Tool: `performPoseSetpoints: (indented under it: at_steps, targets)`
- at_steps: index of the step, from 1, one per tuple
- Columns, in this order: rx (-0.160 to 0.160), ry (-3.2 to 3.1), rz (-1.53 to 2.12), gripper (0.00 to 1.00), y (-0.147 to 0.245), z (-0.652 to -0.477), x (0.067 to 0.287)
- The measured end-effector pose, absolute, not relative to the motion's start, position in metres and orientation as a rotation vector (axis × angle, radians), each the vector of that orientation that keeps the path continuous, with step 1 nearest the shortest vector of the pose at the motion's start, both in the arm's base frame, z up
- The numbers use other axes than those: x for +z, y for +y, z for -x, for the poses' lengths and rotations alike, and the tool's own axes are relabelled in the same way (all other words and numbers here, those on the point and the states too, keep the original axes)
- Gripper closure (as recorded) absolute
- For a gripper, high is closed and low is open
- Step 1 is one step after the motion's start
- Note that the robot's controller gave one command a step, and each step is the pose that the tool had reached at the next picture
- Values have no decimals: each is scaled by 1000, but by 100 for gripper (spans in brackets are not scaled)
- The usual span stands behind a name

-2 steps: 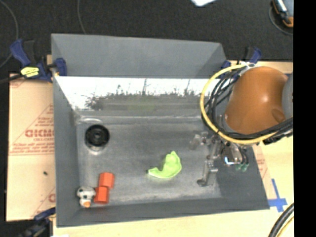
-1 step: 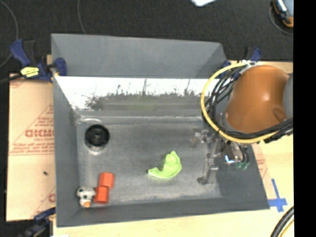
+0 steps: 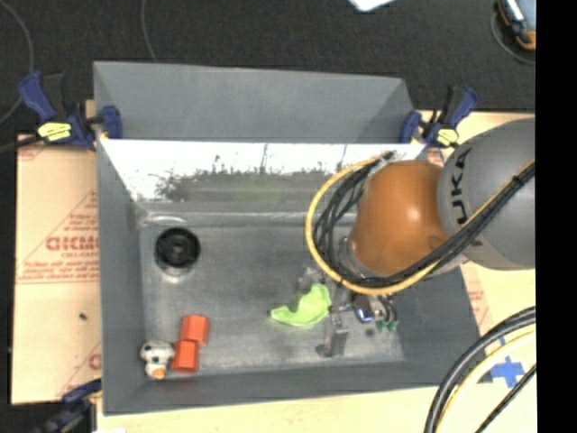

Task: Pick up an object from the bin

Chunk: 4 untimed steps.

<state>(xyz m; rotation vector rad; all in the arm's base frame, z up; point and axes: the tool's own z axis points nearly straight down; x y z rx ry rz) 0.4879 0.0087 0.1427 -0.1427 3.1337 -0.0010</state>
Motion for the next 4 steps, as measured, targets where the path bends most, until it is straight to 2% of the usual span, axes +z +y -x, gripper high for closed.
performPoseSetpoints:
  at_steps: [1, 2, 3, 4]
  targets:
    - [0, 3140, 84, 0, 22, -490, 67]
    - [-1, 3126, -257, 100, -3, -490, 70]
    - [-2, 3126, -255, 100, -3, -490, 70]
    - [0, 3122, -260, 100, 1, -490, 111]
